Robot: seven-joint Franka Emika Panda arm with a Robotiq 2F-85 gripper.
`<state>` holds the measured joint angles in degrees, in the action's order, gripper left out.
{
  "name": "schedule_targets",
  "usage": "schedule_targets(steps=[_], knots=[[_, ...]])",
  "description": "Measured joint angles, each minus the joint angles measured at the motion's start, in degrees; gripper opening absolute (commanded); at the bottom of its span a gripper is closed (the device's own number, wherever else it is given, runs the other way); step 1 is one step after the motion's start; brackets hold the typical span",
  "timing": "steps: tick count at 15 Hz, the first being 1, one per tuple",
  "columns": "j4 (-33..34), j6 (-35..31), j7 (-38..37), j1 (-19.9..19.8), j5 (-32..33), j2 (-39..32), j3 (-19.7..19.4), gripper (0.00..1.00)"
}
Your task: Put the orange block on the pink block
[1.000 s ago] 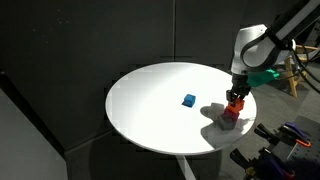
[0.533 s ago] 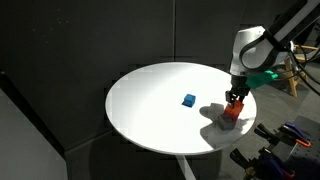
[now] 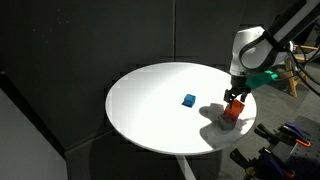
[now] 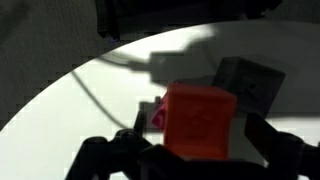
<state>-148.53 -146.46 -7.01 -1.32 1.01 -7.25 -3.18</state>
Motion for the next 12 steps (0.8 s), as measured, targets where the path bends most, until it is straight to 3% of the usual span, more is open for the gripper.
schedule_targets(steps=[12], knots=[[4.7, 17.1, 0.0, 0.6, 0.0, 7.6, 1.5, 1.0]])
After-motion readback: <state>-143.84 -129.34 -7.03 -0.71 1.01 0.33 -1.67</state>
